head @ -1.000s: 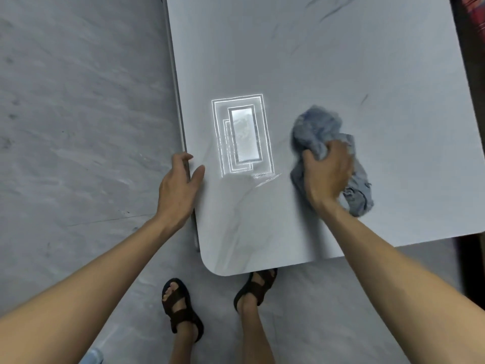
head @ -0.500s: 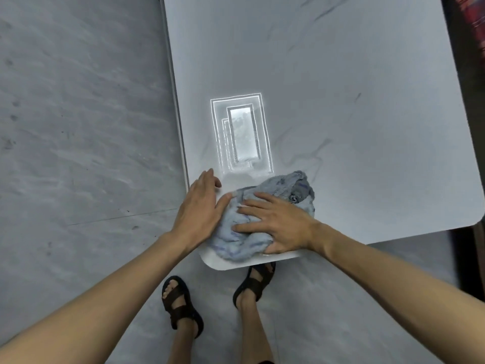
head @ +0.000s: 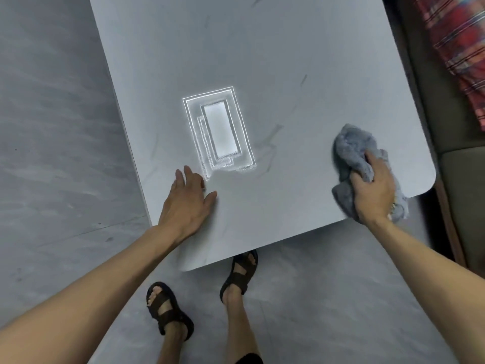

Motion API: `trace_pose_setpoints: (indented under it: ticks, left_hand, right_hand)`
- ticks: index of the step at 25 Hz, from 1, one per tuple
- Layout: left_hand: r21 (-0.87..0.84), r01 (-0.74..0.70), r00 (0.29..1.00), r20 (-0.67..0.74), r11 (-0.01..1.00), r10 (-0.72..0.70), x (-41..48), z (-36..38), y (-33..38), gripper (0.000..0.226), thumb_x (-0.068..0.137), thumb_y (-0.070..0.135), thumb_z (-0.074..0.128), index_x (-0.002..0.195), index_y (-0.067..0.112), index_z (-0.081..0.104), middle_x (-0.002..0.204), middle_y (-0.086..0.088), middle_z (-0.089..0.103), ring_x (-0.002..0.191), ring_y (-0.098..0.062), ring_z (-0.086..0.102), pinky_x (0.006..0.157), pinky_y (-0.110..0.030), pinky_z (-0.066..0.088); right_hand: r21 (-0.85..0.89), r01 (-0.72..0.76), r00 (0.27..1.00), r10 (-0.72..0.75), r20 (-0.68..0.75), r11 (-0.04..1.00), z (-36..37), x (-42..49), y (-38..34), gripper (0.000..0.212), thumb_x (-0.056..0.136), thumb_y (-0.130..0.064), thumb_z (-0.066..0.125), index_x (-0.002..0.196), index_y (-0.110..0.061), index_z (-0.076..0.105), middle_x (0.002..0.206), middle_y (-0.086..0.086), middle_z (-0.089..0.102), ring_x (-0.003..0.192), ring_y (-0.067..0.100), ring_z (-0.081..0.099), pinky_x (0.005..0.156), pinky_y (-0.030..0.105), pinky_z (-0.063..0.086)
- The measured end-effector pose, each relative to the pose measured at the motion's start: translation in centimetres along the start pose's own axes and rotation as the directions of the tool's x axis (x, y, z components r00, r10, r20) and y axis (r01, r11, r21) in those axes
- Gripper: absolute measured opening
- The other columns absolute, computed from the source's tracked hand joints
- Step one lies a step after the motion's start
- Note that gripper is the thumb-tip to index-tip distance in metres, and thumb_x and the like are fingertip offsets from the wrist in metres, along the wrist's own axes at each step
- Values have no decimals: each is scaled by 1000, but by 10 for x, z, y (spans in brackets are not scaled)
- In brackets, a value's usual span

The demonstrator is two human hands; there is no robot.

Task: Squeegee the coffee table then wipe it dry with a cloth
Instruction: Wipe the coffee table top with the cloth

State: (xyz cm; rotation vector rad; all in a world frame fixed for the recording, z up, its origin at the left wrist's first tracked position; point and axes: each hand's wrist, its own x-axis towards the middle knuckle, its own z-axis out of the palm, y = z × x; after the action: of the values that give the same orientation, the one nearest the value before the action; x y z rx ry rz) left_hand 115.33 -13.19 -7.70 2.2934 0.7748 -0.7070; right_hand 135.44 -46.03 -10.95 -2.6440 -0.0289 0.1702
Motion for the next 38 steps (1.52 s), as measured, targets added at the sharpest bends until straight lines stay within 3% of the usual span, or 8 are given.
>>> trace_pose_setpoints:
  ticks: [6, 14, 18, 22, 25, 31, 35, 38]
  left_hand:
    - [-240, 2, 993, -115, 971, -31, 2, -22, -23, 19, 95, 36, 45, 104, 19, 42, 107, -7, 67, 95, -34, 62, 78, -40, 44]
    - [-346, -56, 964, -262, 936, -39, -33, -34, -85, 26, 95, 23, 47, 120, 18, 42, 112, 3, 54, 93, -24, 57, 78, -31, 37]
    - [-191, -145, 969, -225, 971, 100, -35, -22, -89, 21, 95, 28, 47, 112, 20, 38, 107, -3, 53, 92, -22, 51, 76, -33, 37]
    - [-88, -167, 965, -217, 982, 145, -23, -9, -66, 21, 93, 33, 49, 105, 20, 41, 110, -3, 49, 101, -26, 52, 80, -35, 41]
    - [-14, -80, 989, -128, 997, 77, -9, 3, -46, 30, 93, 36, 48, 114, 16, 45, 132, -13, 40, 120, -35, 46, 99, -47, 43]
    - [29, 111, 987, -118, 993, -107, 5, 9, 0, 31, 93, 30, 46, 117, 10, 44, 154, -31, 17, 142, -47, 19, 111, -51, 30]
    - [-45, 138, 975, -171, 989, -144, 10, -4, 3, 22, 87, 30, 46, 105, 18, 40, 124, -16, 52, 110, -40, 52, 81, -41, 41]
    - [-256, 150, 927, -300, 955, -226, 8, -20, -8, 20, 87, 24, 47, 106, 24, 42, 112, 1, 66, 93, -31, 60, 78, -38, 44]
  right_hand:
    - [28, -424, 866, 414, -280, 905, 46, -54, -67, 63, 77, -42, 51, 139, -29, 49, 129, 10, 60, 122, 31, 52, 104, 43, 38]
    - [-79, 324, 927, -300, 227, 943, 139, -229, -190, 67, 79, -53, 62, 141, -34, 45, 150, 11, 41, 140, 29, 33, 119, 47, 16]
    - [39, 830, 462, -725, 510, 557, 139, -227, -176, 66, 73, -59, 67, 132, -33, 54, 142, 13, 50, 136, 32, 39, 114, 53, 24]
    - [266, 958, -105, -738, 667, 105, 103, -166, -133, 72, 71, -51, 73, 137, -34, 49, 146, 12, 45, 138, 32, 35, 115, 51, 23]
    - [238, 929, 61, -753, 656, 283, 54, -98, -89, 59, 83, -54, 58, 137, -32, 48, 146, 10, 47, 138, 32, 37, 114, 52, 24]
    - [-78, 212, 971, -201, 131, 974, -11, 26, -11, 47, 72, -32, 52, 119, -33, 55, 120, 6, 58, 111, 29, 53, 97, 48, 43]
    - [-26, -409, 888, 391, -240, 912, 40, 26, -61, 60, 77, -38, 60, 136, -31, 52, 133, 9, 56, 125, 27, 48, 110, 43, 30]
    - [-1, -337, 923, 330, -196, 942, 75, 14, -131, 64, 75, -43, 61, 137, -28, 51, 136, 15, 53, 129, 30, 45, 113, 46, 24]
